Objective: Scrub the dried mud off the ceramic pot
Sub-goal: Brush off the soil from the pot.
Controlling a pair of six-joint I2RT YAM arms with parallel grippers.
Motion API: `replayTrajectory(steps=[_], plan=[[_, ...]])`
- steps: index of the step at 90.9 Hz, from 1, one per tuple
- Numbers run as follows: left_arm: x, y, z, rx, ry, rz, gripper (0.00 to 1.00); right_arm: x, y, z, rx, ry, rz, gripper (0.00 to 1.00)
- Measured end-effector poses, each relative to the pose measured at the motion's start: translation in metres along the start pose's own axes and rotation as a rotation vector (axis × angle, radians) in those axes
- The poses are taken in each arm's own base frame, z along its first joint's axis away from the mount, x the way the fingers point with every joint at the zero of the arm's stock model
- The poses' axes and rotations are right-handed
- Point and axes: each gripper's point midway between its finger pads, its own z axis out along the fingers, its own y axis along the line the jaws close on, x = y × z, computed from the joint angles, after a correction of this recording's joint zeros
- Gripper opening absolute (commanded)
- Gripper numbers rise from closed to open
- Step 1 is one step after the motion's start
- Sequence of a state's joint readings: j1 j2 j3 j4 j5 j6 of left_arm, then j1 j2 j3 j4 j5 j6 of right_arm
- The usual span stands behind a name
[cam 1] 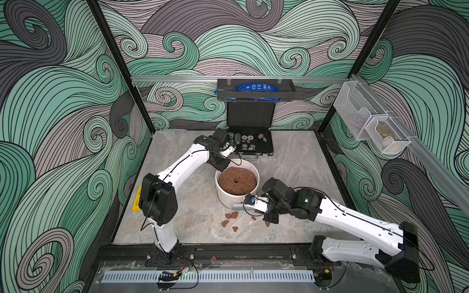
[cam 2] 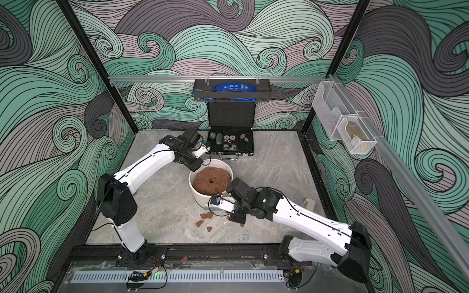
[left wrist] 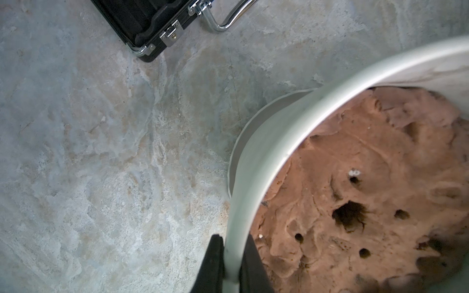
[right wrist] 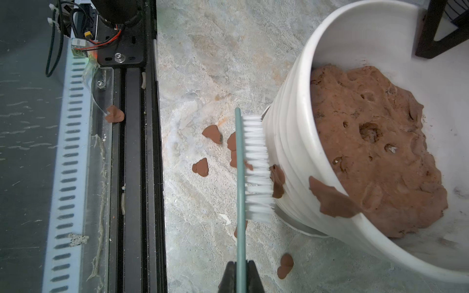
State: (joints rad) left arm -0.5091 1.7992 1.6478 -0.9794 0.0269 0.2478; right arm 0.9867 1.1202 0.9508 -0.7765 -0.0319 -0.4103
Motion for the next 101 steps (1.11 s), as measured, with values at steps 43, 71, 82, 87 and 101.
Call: replayTrajectory(steps=[43, 71, 82, 87, 101], plan=[[-0.01, -0.006, -0.01, 0.059, -0.015, 0.014, 0.5, -0.002, 0.0, -0.008, 0.002, -0.028, 0.004, 0.0], [0.0, -0.009, -0.022, 0.065, 0.025, -0.191, 0.61, -0.006, 0.0, -0.014, -0.014, -0.066, 0.01, 0.0], [0.011, -0.008, -0.039, 0.03, 0.008, -0.376, 0.63, -0.008, -0.003, -0.015, -0.007, -0.077, 0.014, 0.0], [0.02, -0.01, -0.048, 0.017, -0.004, -0.457, 0.63, -0.009, -0.003, -0.015, -0.004, -0.08, 0.015, 0.0], [0.041, -0.025, -0.066, -0.029, -0.03, -0.634, 0.62, -0.011, -0.005, -0.015, 0.003, -0.091, 0.013, 0.0]])
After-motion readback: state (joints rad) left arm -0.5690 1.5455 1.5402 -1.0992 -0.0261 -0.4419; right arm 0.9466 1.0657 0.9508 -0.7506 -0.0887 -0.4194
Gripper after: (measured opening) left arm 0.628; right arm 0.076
